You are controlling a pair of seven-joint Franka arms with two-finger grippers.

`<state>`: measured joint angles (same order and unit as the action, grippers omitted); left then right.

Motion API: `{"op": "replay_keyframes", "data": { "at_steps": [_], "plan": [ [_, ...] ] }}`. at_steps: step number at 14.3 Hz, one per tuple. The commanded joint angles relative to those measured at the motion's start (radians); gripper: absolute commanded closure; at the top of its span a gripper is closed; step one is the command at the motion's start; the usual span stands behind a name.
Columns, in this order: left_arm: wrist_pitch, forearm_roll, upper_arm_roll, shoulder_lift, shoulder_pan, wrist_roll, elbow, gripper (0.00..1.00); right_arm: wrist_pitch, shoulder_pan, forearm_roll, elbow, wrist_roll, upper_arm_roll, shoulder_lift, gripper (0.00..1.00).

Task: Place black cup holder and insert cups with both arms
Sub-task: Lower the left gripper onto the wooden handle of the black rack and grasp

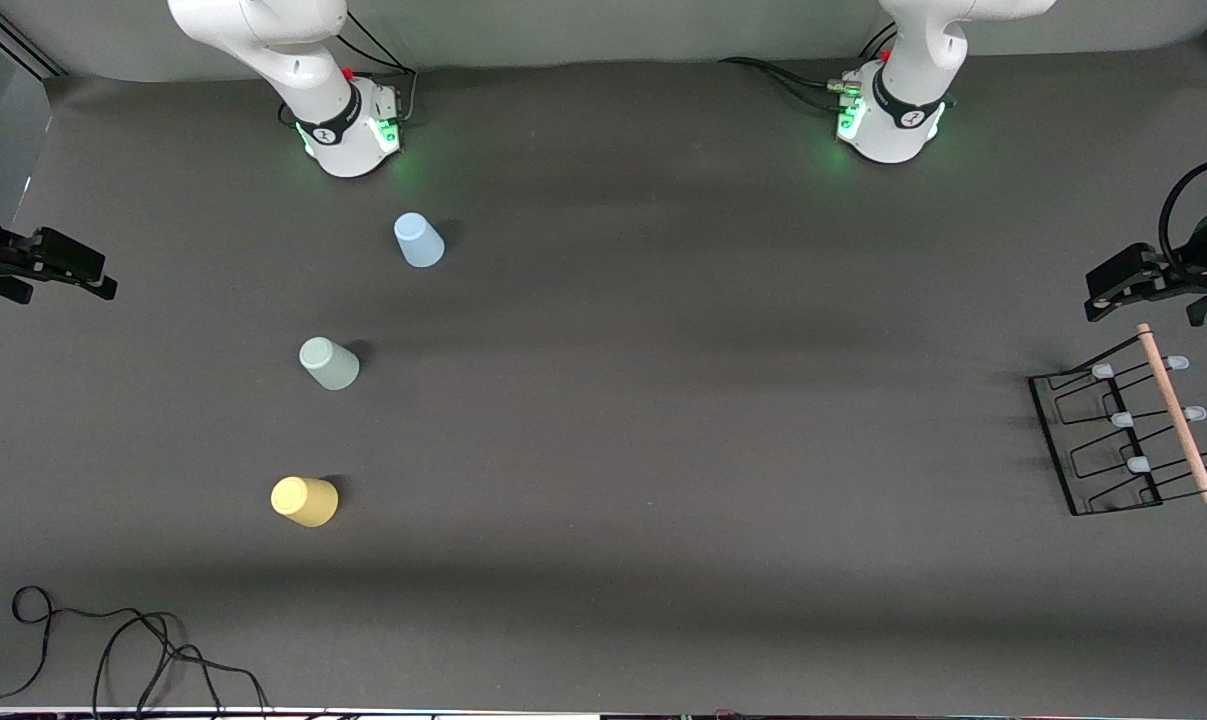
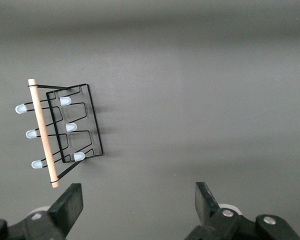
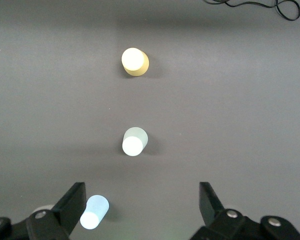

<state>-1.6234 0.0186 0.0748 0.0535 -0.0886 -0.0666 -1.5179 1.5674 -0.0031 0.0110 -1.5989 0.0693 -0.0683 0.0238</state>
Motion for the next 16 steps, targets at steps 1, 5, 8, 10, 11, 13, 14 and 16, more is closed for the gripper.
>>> {"op": "replay_keyframes", "data": {
  "at_steps": [1, 5, 8, 10, 11, 13, 14, 16],
  "plan": [
    [-0.009, 0.003, 0.002, -0.017, -0.005, 0.008, -0.008, 0.0, 0.002, 0.012, -0.016, -0.024, 0.004, -0.011, 0.025, 0.0],
    [-0.01, 0.001, 0.003, -0.012, -0.003, -0.004, -0.002, 0.0, 0.005, 0.011, -0.016, -0.023, 0.004, -0.012, 0.024, 0.0],
    [-0.019, 0.0, 0.01, 0.017, 0.07, -0.013, -0.011, 0.0, 0.0, 0.008, -0.016, -0.026, 0.017, -0.021, 0.028, 0.0],
    [-0.036, 0.001, 0.01, 0.064, 0.124, -0.063, -0.01, 0.0, 0.0, 0.012, -0.016, -0.026, 0.017, -0.022, 0.027, 0.0],
    [-0.05, 0.003, 0.01, 0.089, 0.159, -0.114, -0.01, 0.0, 0.0, 0.014, -0.016, -0.026, 0.017, -0.024, 0.025, 0.0],
    [-0.11, 0.003, 0.01, 0.152, 0.222, -0.173, -0.013, 0.0, 0.002, 0.014, -0.016, -0.026, 0.012, -0.022, 0.024, 0.0],
    [-0.142, 0.006, 0.01, 0.19, 0.236, -0.174, -0.013, 0.0, 0.002, 0.014, -0.016, -0.026, 0.013, -0.022, 0.022, 0.0],
    [-0.214, 0.014, 0.01, 0.254, 0.273, -0.188, -0.011, 0.0, 0.006, 0.014, -0.016, -0.026, 0.014, -0.022, 0.021, 0.0]
  ]
}}
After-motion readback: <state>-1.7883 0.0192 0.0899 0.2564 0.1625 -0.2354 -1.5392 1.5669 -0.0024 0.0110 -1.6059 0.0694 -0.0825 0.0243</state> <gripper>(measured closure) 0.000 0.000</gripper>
